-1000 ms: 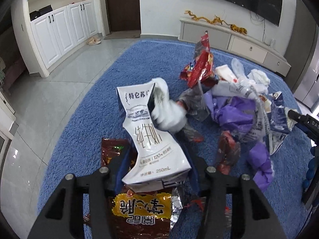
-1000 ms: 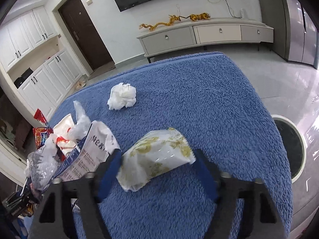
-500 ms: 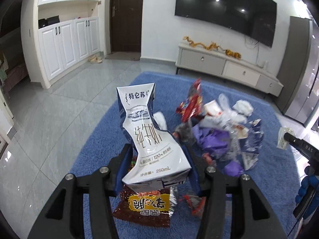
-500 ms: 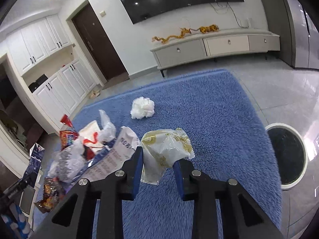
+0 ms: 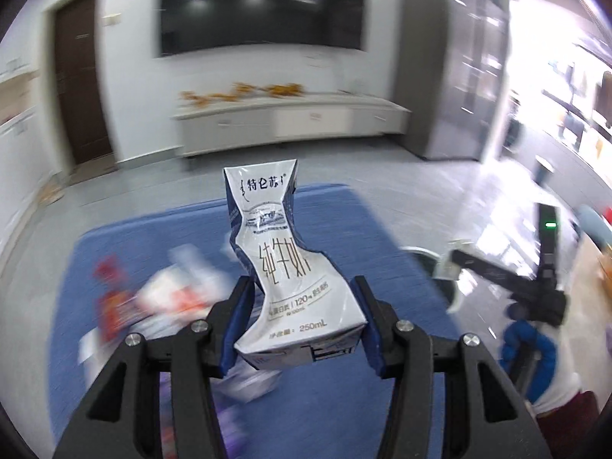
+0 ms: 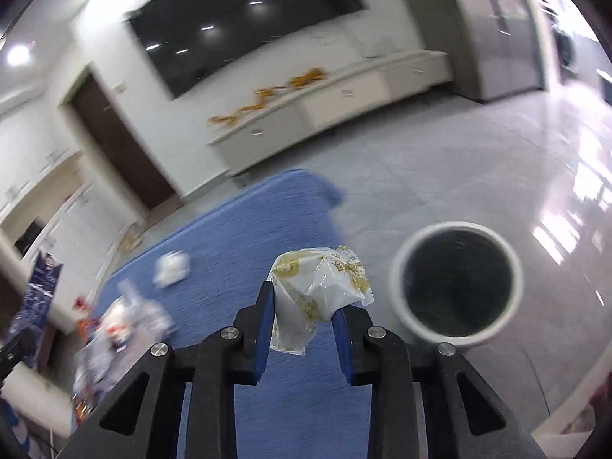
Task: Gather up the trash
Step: 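Carry both items over the trash bin and open both tools to drop them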
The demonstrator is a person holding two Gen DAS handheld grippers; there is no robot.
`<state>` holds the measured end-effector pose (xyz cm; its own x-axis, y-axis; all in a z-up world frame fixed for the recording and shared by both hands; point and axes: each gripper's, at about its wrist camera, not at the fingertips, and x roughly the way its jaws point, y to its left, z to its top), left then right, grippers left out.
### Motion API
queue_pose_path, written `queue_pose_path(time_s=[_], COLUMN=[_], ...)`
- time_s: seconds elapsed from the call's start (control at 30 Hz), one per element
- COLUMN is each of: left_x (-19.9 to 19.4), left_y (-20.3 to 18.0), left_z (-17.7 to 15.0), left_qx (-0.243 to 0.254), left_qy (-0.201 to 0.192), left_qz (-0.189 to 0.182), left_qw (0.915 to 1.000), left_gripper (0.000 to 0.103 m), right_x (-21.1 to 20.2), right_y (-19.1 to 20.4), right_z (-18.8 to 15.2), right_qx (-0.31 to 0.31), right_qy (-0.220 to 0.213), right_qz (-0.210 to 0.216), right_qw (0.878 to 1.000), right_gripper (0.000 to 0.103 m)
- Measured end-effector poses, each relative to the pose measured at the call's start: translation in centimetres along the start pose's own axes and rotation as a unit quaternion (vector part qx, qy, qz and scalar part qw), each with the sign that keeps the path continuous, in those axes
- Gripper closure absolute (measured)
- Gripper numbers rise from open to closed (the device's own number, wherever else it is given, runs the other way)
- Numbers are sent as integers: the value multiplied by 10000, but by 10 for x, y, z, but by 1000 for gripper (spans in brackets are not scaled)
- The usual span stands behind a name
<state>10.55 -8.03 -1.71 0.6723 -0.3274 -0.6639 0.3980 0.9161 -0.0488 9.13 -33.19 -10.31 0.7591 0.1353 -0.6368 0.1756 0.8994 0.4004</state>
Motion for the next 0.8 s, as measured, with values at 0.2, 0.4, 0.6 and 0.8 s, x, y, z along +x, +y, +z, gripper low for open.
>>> queue_pose_path(time_s=[0.2,0.4,0.6,0.8], left_x=[94,198,286,329], left_y=[-90,-164,-198,-203], left_z=[52,79,76,66], left_qx=[440,493,358,87], left_qy=[623,1412,2122,2525], left_qz=[-879,-1380,-1582,-1766], left_qw=[9932,9791,9637,9513], left_gripper=[54,54,53,53], right_x=[22,66,107,128], right_y=[-83,-152,-200,-225], right_z=[22,34,30,24], right_qx=[775,1403,1763,1978], right_qy=[219,623,1052,1230], right_qz=[-702,-878,-923,-994], right_qw=[9943,9842,9743,9674], right_gripper=[76,76,70,57])
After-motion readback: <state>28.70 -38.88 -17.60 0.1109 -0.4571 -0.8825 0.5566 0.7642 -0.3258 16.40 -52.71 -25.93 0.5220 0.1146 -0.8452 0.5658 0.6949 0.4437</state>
